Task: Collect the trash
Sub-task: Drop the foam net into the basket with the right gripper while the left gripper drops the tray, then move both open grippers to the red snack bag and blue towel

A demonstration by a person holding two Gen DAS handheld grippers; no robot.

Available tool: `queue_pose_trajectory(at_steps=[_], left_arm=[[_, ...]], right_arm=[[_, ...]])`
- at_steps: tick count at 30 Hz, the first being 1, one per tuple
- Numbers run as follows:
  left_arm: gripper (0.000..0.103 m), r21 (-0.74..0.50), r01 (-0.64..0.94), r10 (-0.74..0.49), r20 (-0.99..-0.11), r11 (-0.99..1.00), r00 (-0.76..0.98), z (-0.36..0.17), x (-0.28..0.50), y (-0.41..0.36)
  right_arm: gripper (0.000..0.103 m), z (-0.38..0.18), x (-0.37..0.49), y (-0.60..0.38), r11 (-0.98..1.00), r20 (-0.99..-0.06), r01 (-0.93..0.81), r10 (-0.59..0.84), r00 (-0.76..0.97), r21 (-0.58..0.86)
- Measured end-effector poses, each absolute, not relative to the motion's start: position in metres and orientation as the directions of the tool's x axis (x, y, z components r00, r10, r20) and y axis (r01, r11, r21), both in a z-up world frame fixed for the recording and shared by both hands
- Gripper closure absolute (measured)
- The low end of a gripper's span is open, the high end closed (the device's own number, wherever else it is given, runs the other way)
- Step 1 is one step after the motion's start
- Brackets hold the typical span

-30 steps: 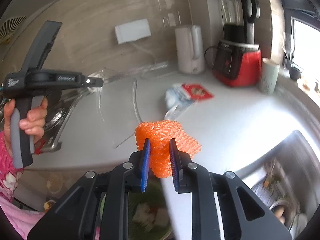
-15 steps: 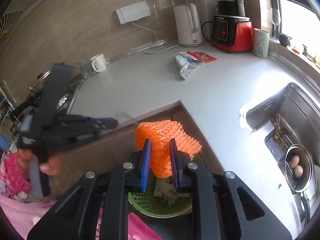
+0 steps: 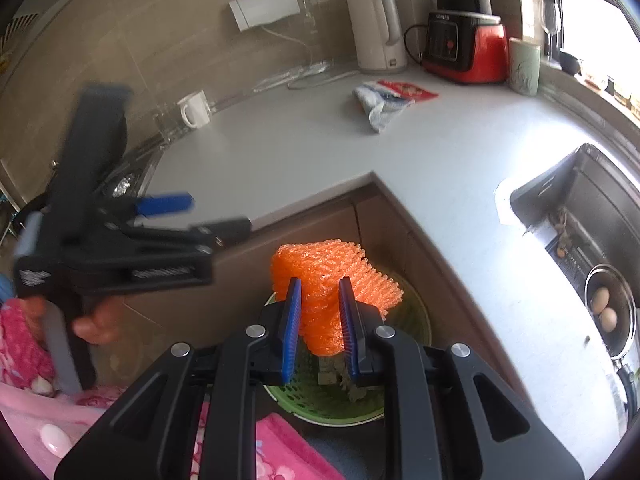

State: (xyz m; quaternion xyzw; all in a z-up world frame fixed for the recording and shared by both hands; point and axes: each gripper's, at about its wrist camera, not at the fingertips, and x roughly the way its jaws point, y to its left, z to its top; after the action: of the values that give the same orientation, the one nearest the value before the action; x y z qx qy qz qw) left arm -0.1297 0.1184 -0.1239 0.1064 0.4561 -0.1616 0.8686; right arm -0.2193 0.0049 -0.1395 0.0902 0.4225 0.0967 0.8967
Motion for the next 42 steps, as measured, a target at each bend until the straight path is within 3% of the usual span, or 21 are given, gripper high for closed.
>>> queue_pose_trajectory(at_steps=[4,10,13,15,27,35,42], left_arm=[[0.008,0.038,0.372,-0.186,-0.816,0.927,0.547,-0.116,-0.131,0.125],[0.008,0.058,0.344,-0.150,-0.823,0.937,0.548,-0.118,-0.129,0.134],[0.008,0.049,0.323,-0.141,-0.830,0.945,0.539,-0.120,-0.126,0.140],[0.008,0.045,0.307,-0.134,-0.832,0.951,0.538,-0.121,-0.124,0.143],[0.008,0.014,0.263,-0.138,-0.825,0.965,0.549,-0.111,-0.107,0.145],[0.008,-0.003,0.251,-0.147,-0.816,0.968,0.559,-0.102,-0.090,0.133],[0.008,-0.015,0.225,-0.142,-0.817,0.974,0.558,-0.102,-0.063,0.114]], right_arm=[[0.080,-0.159,-0.213,0.012,0.961,-0.764,-0.109,0.268,0.587,0.253],[0.076,-0.195,-0.202,0.024,0.958,-0.807,-0.133,0.287,0.516,0.256],[0.052,-0.209,-0.198,0.026,0.958,-0.826,-0.134,0.287,0.484,0.254],[0.048,-0.210,-0.197,0.026,0.960,-0.829,-0.133,0.280,0.484,0.247],[0.029,-0.174,-0.181,0.008,0.975,-0.818,-0.126,0.223,0.531,0.184],[0.008,-0.141,-0.165,-0.012,0.983,-0.779,-0.126,0.181,0.600,0.131],[0.004,-0.127,-0.141,-0.045,0.984,-0.764,-0.126,0.176,0.621,0.125]])
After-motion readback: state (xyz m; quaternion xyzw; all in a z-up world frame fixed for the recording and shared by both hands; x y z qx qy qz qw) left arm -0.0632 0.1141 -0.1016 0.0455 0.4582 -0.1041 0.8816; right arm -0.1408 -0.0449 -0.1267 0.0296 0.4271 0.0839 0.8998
